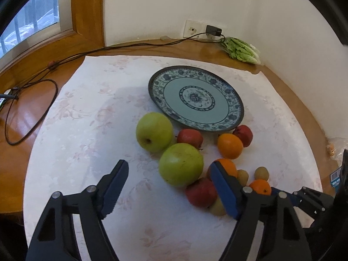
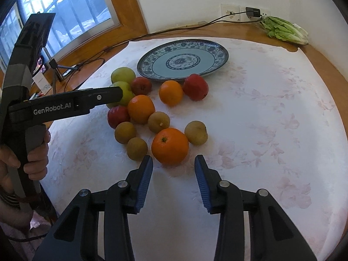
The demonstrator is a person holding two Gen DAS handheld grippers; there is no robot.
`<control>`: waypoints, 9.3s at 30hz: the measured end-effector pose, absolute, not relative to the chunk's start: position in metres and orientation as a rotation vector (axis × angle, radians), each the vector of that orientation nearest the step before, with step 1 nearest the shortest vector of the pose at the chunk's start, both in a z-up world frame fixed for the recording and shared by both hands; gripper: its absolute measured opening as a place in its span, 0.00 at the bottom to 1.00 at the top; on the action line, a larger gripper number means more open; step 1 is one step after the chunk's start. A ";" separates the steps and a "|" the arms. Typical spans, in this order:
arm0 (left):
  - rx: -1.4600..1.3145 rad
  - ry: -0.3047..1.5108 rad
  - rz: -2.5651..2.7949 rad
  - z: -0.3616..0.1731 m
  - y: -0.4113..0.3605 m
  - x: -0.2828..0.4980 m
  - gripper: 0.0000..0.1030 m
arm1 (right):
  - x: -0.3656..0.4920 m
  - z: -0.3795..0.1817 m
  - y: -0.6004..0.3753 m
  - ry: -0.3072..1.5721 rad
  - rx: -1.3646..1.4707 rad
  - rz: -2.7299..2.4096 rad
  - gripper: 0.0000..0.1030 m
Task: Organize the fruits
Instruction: 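Move the right tool to the large orange while the left tool moves to the large green apple, then close the right tool on the orange while the left tool grasps and lifts the green apple, then carry the orange in the right tool over the plate while the left tool carries the green apple there, then open the right tool to drop the orange on the plate while the left tool releases the green apple, then move the right tool to the red apple while the left tool moves to another green apple, then grasp and lift the red apple with the right tool while the left tool lifts the green apple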
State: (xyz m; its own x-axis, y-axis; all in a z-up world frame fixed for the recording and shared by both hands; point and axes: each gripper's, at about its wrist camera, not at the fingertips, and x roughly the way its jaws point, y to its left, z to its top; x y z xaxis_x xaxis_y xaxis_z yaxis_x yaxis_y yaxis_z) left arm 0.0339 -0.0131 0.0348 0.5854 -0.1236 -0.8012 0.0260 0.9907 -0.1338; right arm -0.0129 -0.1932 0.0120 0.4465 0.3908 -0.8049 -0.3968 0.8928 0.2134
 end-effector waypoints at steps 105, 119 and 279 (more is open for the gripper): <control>-0.092 0.875 -0.182 0.092 -0.022 0.103 0.48 | 0.093 0.092 -0.210 0.889 0.095 0.496 0.36; -0.063 0.939 -0.159 0.048 -0.034 0.162 0.48 | 0.148 0.048 -0.188 0.940 0.013 0.482 0.36; -0.205 0.899 -0.125 0.048 0.010 0.073 0.43 | 0.072 0.030 -0.209 0.951 0.340 0.410 0.34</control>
State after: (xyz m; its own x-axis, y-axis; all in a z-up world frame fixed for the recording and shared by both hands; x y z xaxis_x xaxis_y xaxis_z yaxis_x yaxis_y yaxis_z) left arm 0.0727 0.0098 0.0483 0.6173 -0.1930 -0.7627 0.0218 0.9733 -0.2286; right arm 0.0718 -0.2093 0.0301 0.5149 0.4797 -0.7104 -0.1873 0.8717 0.4528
